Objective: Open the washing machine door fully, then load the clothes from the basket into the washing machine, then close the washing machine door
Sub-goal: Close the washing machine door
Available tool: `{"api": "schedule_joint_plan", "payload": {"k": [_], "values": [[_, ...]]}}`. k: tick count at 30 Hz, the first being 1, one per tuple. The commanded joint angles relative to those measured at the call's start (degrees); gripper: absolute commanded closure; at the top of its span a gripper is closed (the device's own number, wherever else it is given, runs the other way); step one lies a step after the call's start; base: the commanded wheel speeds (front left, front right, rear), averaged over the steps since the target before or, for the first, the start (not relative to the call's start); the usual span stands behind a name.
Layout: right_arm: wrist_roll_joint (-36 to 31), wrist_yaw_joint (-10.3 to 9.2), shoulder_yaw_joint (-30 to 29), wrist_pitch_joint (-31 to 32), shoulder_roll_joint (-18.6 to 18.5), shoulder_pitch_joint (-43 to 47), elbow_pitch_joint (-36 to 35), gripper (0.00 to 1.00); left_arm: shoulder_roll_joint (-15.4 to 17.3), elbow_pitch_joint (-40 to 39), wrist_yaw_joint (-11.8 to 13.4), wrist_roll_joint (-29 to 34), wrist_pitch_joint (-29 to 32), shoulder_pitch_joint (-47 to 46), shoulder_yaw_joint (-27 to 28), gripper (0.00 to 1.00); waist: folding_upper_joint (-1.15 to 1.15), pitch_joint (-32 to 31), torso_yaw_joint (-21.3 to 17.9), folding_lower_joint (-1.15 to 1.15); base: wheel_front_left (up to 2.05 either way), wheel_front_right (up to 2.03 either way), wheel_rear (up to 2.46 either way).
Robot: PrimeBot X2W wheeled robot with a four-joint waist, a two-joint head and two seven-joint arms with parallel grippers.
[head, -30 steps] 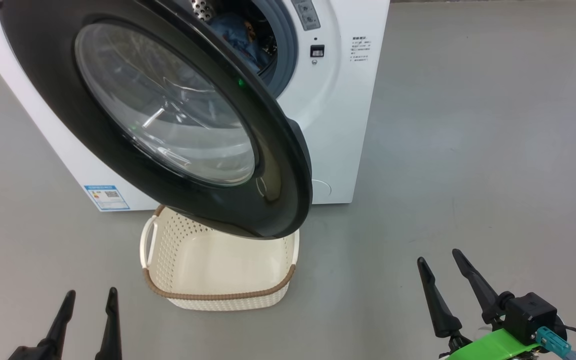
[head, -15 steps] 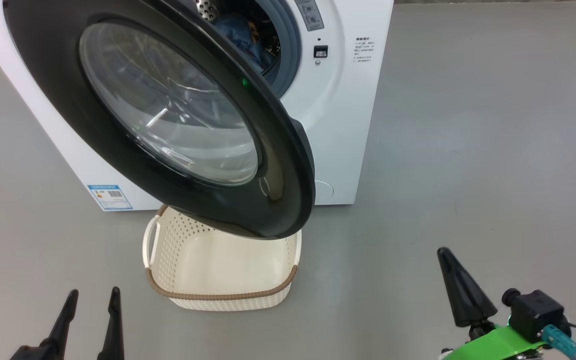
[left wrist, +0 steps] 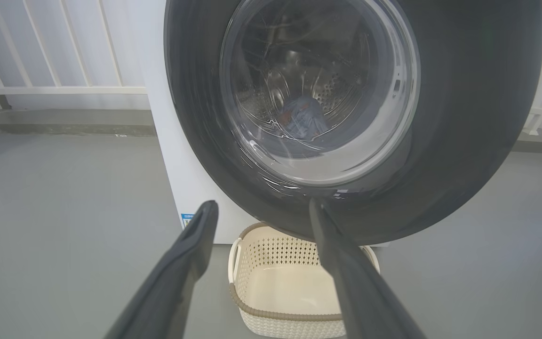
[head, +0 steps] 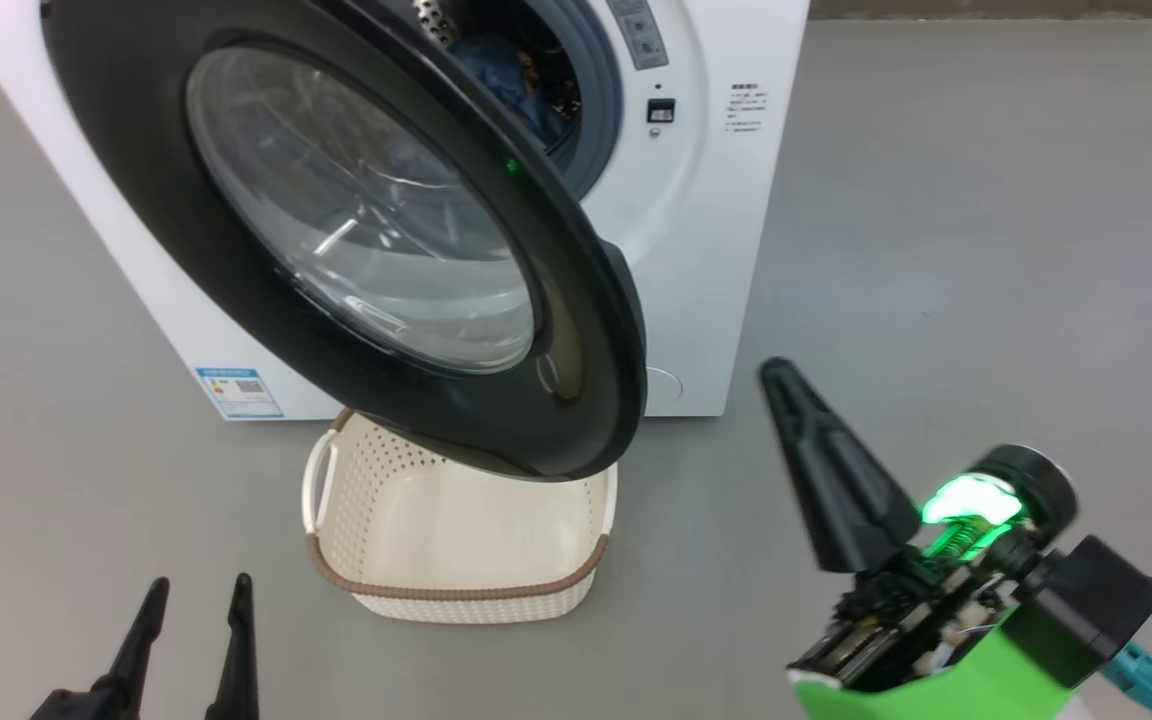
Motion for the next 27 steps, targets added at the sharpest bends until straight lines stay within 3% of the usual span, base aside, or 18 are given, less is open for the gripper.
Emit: {"api": "schedule_joint_plan", "payload": {"k": [1,7,15,21,27], "values": [[0.7,0.09,4.2,-0.3,-0.4,-3.0,-2.7,1.00,0.4,-1.5,-0.1,0.4,-0.4,-2.4,1.5,0.00,0.00,0.0,1.0,0.00,0.00,0.00,0.00],[2.6,0.09,14.0,1.5,-1.2,-7.3,-1.7,1.00,0.3,-1.6,-0.1,-0.2,-0.4,-3.5,-0.1,0.00,0.00,1.1,3.3,0.00,0.00,0.00,0.00],[4.9,0.09,21.7,4.5,-2.9,-9.6,8.7,1.00,0.1,-1.6,-0.1,-1.4,-0.4,-5.8,-2.8,0.00,0.00,4.0,6.8,0.00,0.00,0.00,0.00],[5.6,0.09,24.0,4.2,-3.9,-12.2,17.2,1.00,-0.3,-2.0,-0.1,-2.4,-0.4,-8.4,-6.1,0.00,0.00,7.8,10.4,0.00,0.00,0.00,0.00],[4.5,0.09,22.6,2.7,-4.4,-14.9,23.2,1.00,-0.5,-2.1,-0.1,-4.0,-0.4,-11.5,-8.6,0.00,0.00,12.5,13.6,0.00,0.00,0.00,0.00]]}}
